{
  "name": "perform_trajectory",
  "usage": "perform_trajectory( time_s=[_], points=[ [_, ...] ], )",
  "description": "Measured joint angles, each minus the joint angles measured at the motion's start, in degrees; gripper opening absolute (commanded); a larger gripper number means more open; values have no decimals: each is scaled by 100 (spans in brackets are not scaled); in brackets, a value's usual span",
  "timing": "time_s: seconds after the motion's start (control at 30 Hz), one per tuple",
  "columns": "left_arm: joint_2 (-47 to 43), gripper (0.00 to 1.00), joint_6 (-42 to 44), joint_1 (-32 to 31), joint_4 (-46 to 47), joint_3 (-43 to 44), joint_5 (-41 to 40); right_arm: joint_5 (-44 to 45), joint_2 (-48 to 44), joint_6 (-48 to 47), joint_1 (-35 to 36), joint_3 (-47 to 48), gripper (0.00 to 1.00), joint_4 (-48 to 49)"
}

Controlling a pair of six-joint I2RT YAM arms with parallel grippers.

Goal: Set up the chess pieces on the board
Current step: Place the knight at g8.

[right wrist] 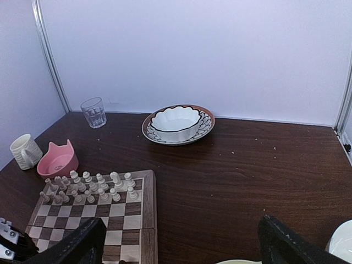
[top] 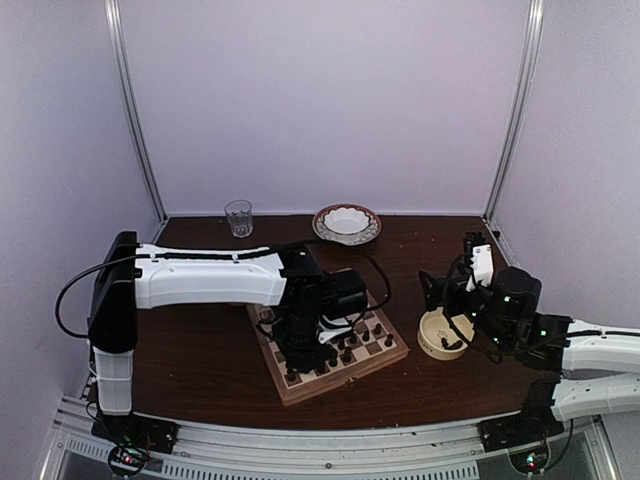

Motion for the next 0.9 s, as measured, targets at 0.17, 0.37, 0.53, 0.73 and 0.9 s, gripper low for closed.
perform_trajectory(
  time_s=[0.17, 0.37, 0.53, 0.73, 0.9],
  points=[
    [122, 0, 37, 0, -22, 96, 0, 0, -4, 0, 0, 0, 99, 9],
    [299, 1, 74, 0, -74, 190, 0, 0, -9, 0, 0, 0, 99, 9],
    [304, 10, 76, -2, -120, 197, -11, 0, -11, -2, 0, -2, 99, 9],
    [304, 21, 109, 0, -129, 197, -33, 0, -11, -2, 0, -2, 99, 9],
    [306, 22, 114, 0, -131, 199, -90, -2, -11, -2, 0, -2, 99, 11]
  ],
)
